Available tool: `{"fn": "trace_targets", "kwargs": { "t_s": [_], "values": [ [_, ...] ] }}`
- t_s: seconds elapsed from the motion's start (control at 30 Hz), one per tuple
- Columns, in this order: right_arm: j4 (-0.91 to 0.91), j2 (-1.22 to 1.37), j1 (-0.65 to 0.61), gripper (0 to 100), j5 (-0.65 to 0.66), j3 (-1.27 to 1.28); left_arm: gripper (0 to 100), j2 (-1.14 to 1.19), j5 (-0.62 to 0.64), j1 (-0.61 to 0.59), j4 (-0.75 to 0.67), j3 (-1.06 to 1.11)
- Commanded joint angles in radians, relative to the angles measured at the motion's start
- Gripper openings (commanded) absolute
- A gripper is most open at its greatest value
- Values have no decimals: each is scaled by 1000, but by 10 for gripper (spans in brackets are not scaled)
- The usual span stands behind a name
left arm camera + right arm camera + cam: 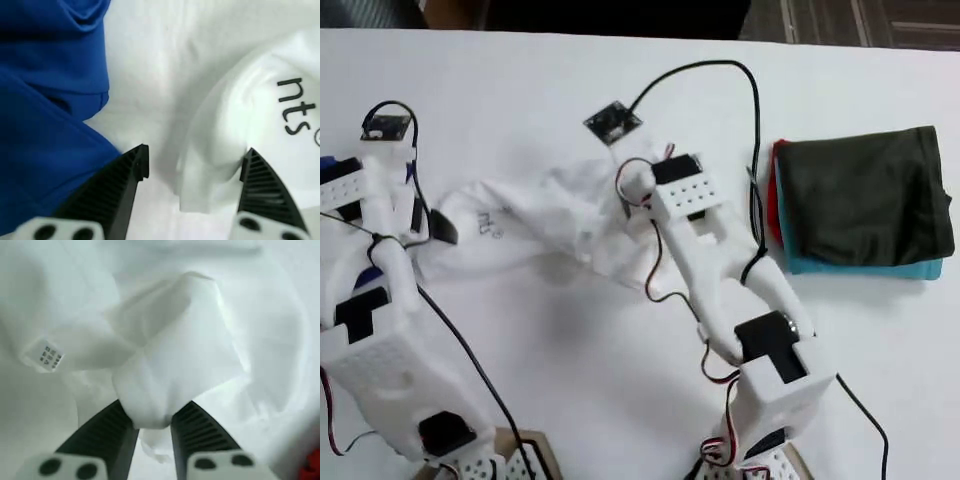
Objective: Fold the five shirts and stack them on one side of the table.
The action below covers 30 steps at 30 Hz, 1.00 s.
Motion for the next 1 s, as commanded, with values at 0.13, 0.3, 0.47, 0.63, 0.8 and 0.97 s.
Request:
{"fn": "trace_targets", "kwargs": {
  "t_s": [0.13, 0.3, 0.47, 0.63, 0.8, 0.97],
  "values": [
    [28, -5, 10, 20, -6, -107, 309, -6, 2, -5, -9, -2],
    [140, -31, 74, 20, -2, -249, 309, -15, 3, -2, -8, -10],
    [237, -119, 231, 20, 8, -379, 309, -15, 3, 77, 94, -96],
    [280, -157, 352, 20, 84, -384, 309, -15, -3, 221, 333, -306],
    [272, -154, 386, 20, 91, -382, 309, -5, -5, 396, 560, -539],
    [208, -156, 367, 20, 91, -333, 309, -5, -5, 568, 489, -515]
  ]
}}
